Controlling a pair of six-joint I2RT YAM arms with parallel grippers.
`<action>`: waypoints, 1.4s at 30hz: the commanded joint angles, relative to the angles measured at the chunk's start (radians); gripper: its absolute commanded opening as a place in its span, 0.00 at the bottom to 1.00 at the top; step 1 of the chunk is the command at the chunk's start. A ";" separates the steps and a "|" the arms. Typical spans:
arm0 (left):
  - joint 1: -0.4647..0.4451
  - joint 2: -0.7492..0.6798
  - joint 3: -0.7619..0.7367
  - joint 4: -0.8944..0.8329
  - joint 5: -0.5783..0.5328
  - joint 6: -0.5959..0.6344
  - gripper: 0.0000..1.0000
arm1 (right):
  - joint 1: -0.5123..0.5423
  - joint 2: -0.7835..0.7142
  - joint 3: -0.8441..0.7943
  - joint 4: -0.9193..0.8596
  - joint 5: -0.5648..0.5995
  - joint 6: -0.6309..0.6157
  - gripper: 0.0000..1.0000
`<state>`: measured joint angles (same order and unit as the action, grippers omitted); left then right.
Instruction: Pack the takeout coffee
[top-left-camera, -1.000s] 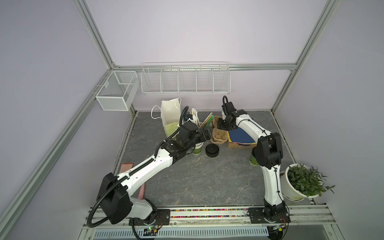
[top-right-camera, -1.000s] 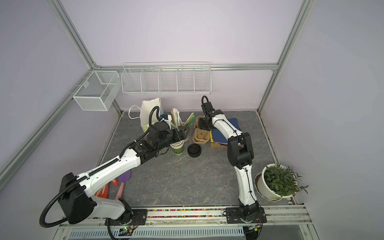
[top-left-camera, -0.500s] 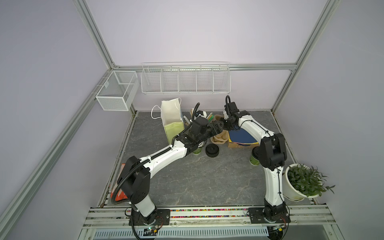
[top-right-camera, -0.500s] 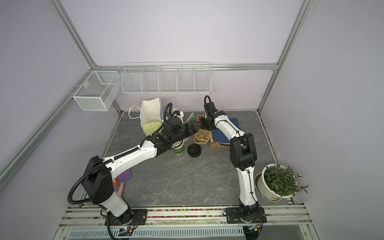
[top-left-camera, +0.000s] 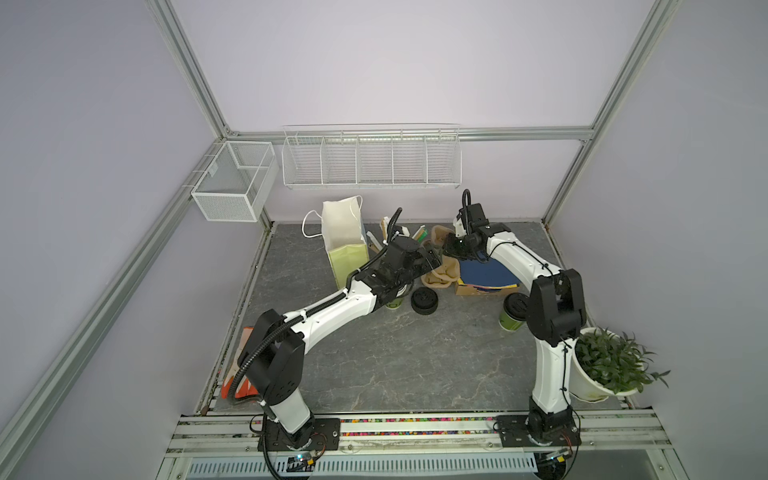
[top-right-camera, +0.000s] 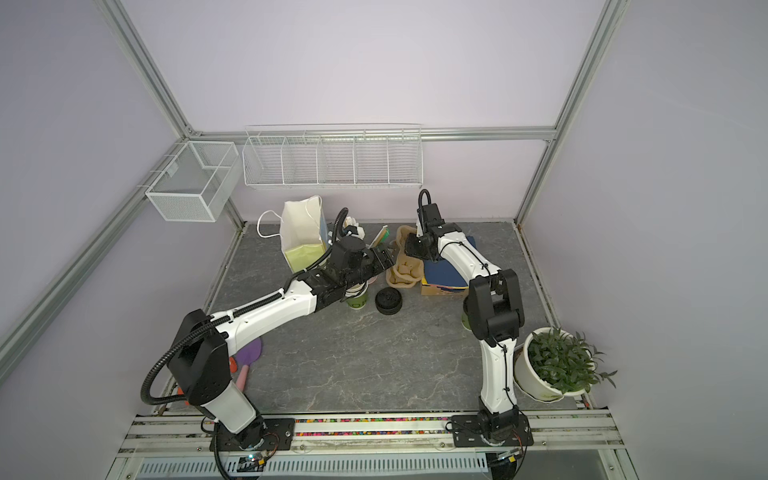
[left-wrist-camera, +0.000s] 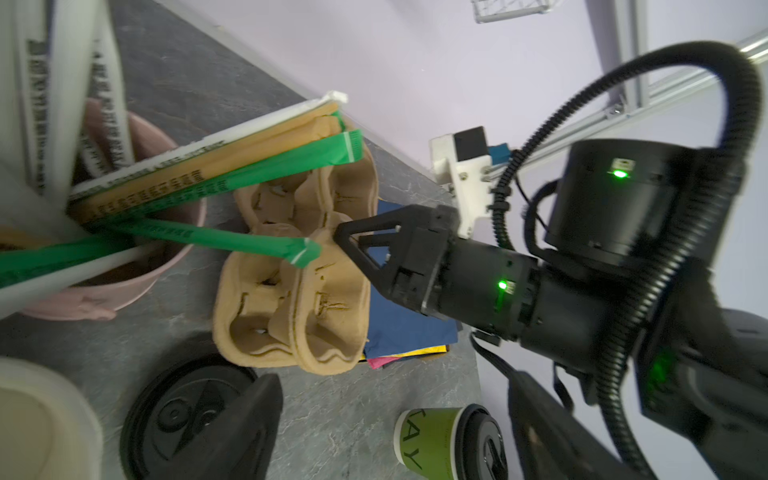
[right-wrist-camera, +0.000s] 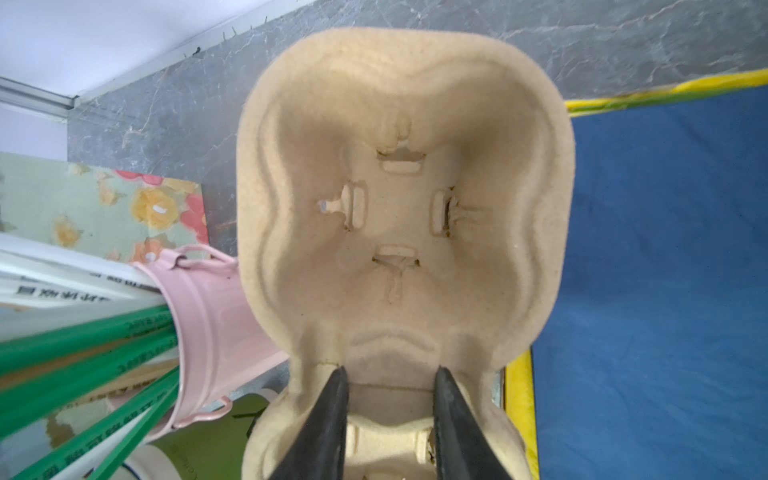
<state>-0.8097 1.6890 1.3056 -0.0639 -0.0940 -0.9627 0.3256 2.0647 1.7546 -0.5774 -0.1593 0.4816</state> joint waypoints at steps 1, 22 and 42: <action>0.006 0.010 0.025 -0.100 -0.075 -0.052 0.85 | -0.009 -0.052 -0.039 0.059 -0.044 0.018 0.30; 0.049 0.110 0.054 -0.163 -0.050 -0.084 0.80 | -0.036 -0.092 -0.109 0.116 -0.120 0.040 0.29; 0.047 0.207 0.110 -0.139 0.005 -0.093 0.71 | -0.054 -0.118 -0.141 0.159 -0.192 0.049 0.29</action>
<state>-0.7643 1.8683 1.4029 -0.2039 -0.0959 -1.0252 0.2779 1.9945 1.6276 -0.4427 -0.3214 0.5228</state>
